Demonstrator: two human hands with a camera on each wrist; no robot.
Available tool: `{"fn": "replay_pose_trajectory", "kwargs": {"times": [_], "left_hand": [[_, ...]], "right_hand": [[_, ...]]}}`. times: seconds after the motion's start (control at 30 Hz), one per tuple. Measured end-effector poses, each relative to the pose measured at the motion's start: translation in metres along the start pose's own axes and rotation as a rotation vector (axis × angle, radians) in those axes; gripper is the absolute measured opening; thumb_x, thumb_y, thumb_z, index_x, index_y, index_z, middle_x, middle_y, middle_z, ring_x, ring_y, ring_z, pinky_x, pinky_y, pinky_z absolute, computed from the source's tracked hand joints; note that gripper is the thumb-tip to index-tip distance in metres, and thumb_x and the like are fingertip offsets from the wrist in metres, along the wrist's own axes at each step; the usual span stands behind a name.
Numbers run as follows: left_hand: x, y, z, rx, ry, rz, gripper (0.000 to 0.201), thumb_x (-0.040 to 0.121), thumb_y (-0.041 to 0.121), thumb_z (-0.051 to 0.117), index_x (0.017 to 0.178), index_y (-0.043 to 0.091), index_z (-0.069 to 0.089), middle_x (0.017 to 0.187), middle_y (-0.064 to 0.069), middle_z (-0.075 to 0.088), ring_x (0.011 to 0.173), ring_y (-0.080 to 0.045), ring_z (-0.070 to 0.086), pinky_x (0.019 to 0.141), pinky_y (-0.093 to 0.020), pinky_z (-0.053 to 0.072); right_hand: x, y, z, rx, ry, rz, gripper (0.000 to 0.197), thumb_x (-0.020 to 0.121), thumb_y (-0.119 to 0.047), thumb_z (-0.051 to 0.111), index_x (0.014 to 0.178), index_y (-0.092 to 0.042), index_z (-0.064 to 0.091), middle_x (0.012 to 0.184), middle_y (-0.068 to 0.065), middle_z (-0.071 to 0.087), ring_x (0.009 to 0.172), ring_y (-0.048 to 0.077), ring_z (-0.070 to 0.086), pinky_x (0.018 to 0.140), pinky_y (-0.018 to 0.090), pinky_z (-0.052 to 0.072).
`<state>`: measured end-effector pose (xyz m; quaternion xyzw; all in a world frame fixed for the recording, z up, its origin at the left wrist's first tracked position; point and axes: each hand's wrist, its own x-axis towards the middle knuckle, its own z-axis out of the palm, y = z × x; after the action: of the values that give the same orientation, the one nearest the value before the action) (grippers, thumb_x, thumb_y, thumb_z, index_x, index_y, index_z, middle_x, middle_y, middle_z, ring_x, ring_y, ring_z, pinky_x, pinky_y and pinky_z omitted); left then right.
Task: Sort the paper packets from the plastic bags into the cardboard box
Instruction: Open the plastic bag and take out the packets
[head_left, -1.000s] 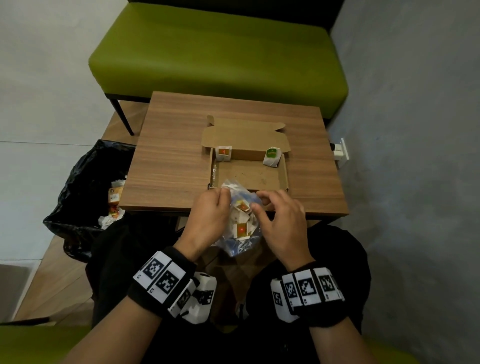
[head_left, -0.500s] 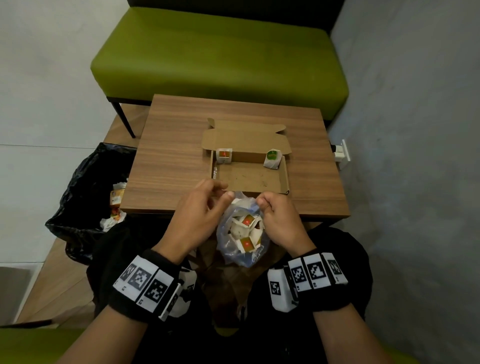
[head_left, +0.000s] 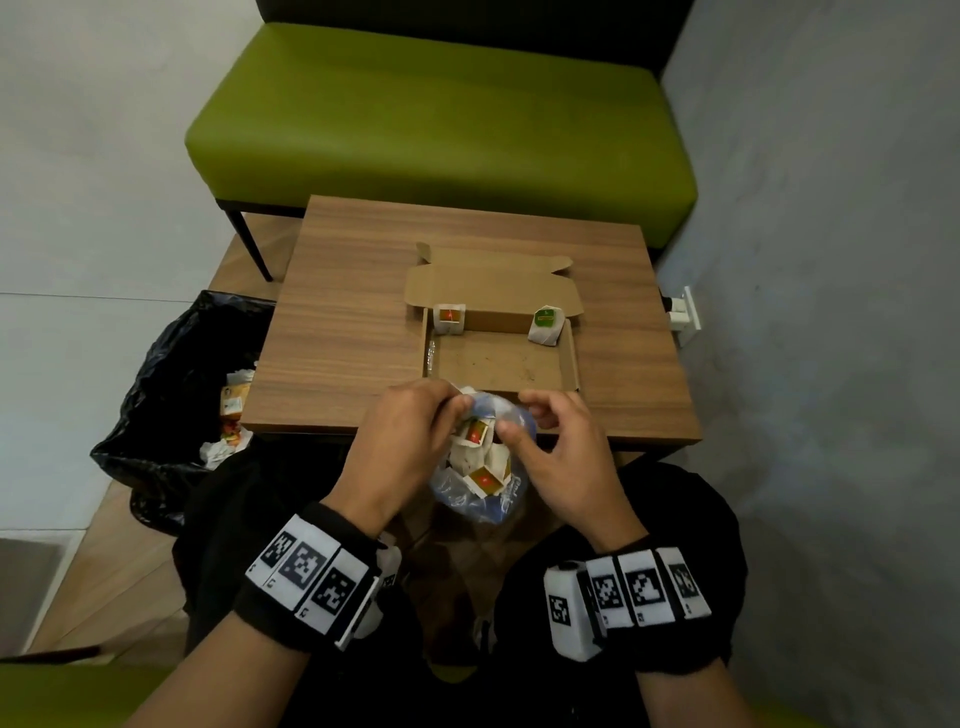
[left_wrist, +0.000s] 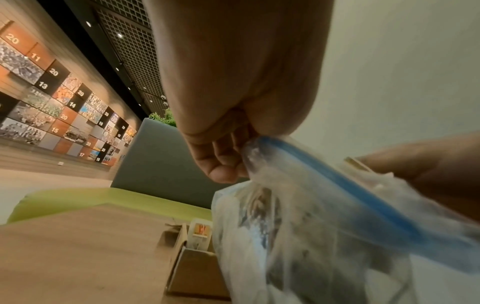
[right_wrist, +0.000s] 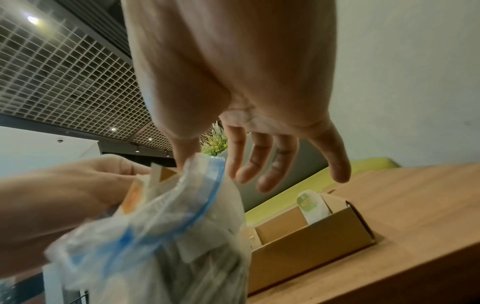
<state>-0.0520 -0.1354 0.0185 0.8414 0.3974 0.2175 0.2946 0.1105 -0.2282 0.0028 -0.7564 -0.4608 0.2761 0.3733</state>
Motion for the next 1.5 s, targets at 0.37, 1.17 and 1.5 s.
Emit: {"fn": "replay_pose_trajectory", "kwargs": {"times": [0.37,1.17,1.5], "left_hand": [[0.001,-0.005,0.009,-0.407,-0.032,-0.256,0.029,0.102,0.028,0.046,0.079,0.02,0.062,0.091,0.0,0.054,0.083,-0.01,0.055,0.072,-0.022,0.042],[0.003,0.003,0.001,0.065,-0.02,-0.118,0.027,0.102,0.037,0.044,0.083,0.025,0.058,0.068,0.007,0.058,0.061,-0.003,0.056,0.054,-0.015,0.036],[0.001,0.001,-0.01,-0.453,0.027,-0.286,0.041,0.103,0.031,0.044,0.072,0.01,0.059,0.061,-0.003,0.059,0.055,-0.012,0.057,0.052,-0.029,0.046]], "right_hand": [[0.007,-0.003,-0.007,0.228,-0.085,0.182,0.029,0.103,-0.023,0.049,0.084,-0.012,0.067,0.082,0.006,0.069,0.072,0.016,0.064,0.063,0.03,0.051],[0.003,-0.019,-0.013,0.127,-0.009,0.085,0.039,0.085,-0.045,0.071,0.117,-0.026,0.062,0.112,-0.013,0.059,0.098,0.003,0.061,0.078,0.02,0.053],[0.011,-0.026,-0.015,-0.153,-0.024,0.019,0.015,0.098,-0.019,0.057,0.098,-0.022,0.072,0.091,-0.009,0.07,0.086,0.006,0.063,0.075,0.031,0.054]]}}
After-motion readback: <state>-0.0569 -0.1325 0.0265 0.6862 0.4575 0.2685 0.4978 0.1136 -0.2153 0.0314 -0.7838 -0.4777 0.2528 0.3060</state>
